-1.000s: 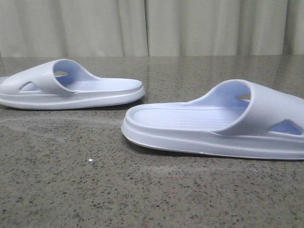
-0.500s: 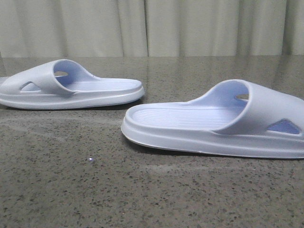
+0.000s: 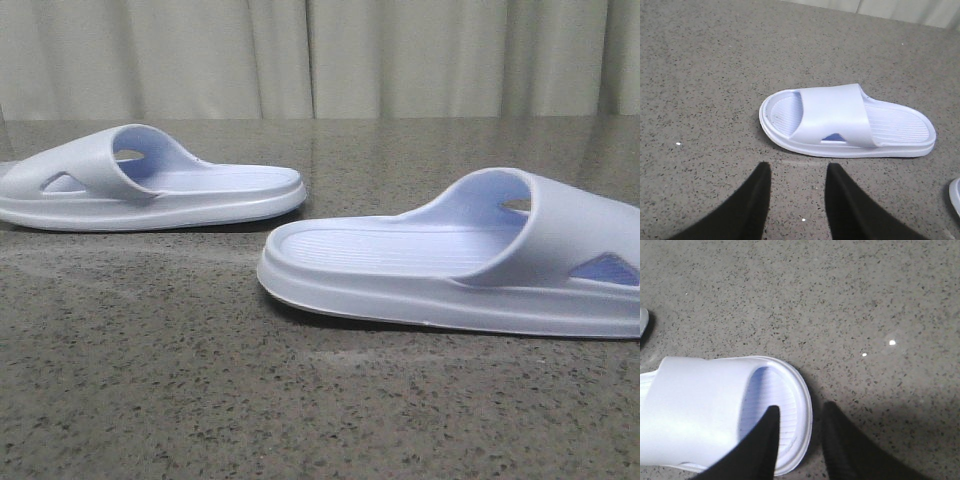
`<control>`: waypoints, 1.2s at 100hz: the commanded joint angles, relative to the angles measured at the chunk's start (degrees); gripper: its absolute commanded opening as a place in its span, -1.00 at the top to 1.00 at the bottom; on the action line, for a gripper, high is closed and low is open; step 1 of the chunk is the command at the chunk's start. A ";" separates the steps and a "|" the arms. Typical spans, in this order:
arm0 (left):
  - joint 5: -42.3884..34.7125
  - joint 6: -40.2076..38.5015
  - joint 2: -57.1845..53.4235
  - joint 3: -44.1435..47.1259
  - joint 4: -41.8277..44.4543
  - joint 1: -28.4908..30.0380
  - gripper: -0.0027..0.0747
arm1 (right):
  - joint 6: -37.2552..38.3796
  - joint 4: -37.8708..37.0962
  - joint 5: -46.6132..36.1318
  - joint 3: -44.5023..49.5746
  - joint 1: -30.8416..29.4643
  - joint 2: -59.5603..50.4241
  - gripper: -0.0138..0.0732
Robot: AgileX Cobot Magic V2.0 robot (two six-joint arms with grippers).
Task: Insert blue slippers together front up
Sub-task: 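Grasp each slipper's sole edge, left gripper and right gripper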
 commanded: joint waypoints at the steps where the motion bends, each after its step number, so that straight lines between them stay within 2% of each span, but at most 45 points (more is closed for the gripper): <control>1: -4.17 0.66 0.98 -2.09 -2.40 -0.11 0.01 | -0.75 0.23 -2.47 -2.05 -0.40 1.18 0.00; 22: -3.30 1.97 3.54 -2.09 -6.55 -0.11 -0.03 | -0.84 0.14 -2.31 -2.16 -0.40 5.42 -0.02; 46: -2.79 4.63 5.99 -2.09 -9.79 -0.11 -0.03 | -5.55 4.90 -1.67 -3.57 -0.40 10.33 -0.02; 83: -2.79 4.65 7.07 -2.09 -10.24 -0.11 -0.03 | -10.84 7.67 -1.29 -5.74 -0.40 18.53 -0.02; 104: -2.79 4.65 7.07 -2.09 -10.34 -0.11 -0.03 | -17.23 13.53 1.03 -5.74 -2.15 21.50 -0.02; 120: -2.79 4.65 7.07 -2.09 -10.47 -0.11 -0.03 | -25.72 22.26 6.11 -5.74 -6.43 23.60 -0.02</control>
